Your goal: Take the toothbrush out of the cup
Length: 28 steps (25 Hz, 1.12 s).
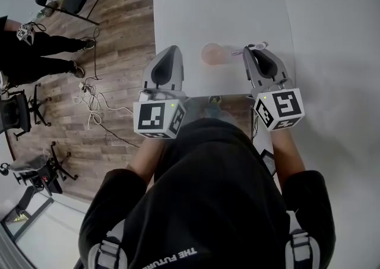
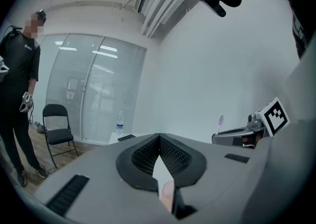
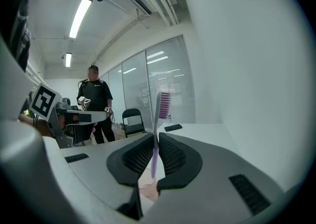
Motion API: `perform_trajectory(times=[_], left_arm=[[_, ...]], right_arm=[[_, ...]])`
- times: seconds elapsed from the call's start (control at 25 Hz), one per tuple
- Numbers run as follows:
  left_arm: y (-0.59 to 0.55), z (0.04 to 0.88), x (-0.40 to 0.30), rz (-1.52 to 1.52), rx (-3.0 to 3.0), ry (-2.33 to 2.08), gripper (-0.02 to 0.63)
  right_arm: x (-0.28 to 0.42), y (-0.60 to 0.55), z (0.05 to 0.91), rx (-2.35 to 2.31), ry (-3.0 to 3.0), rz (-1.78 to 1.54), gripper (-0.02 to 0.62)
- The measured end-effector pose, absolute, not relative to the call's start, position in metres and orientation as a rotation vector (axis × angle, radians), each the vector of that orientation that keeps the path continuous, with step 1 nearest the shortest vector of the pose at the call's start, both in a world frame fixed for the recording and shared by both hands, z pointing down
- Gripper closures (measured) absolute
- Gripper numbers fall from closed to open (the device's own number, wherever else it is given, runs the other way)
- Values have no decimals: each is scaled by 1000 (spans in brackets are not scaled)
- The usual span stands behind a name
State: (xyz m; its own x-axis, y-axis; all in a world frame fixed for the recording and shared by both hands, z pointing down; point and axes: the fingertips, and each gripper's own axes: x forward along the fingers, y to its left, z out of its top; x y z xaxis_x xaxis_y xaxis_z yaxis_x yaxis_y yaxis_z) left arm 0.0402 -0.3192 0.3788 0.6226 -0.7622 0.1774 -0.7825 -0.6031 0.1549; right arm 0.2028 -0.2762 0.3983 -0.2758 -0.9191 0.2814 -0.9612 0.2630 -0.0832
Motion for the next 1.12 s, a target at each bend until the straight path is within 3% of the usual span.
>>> perform_trajectory(times=[1.12], left_arm=[[-304, 390, 27, 147, 2628, -1259, 588]], right_arm=[[225, -234, 421, 1822, -2239, 373, 551]])
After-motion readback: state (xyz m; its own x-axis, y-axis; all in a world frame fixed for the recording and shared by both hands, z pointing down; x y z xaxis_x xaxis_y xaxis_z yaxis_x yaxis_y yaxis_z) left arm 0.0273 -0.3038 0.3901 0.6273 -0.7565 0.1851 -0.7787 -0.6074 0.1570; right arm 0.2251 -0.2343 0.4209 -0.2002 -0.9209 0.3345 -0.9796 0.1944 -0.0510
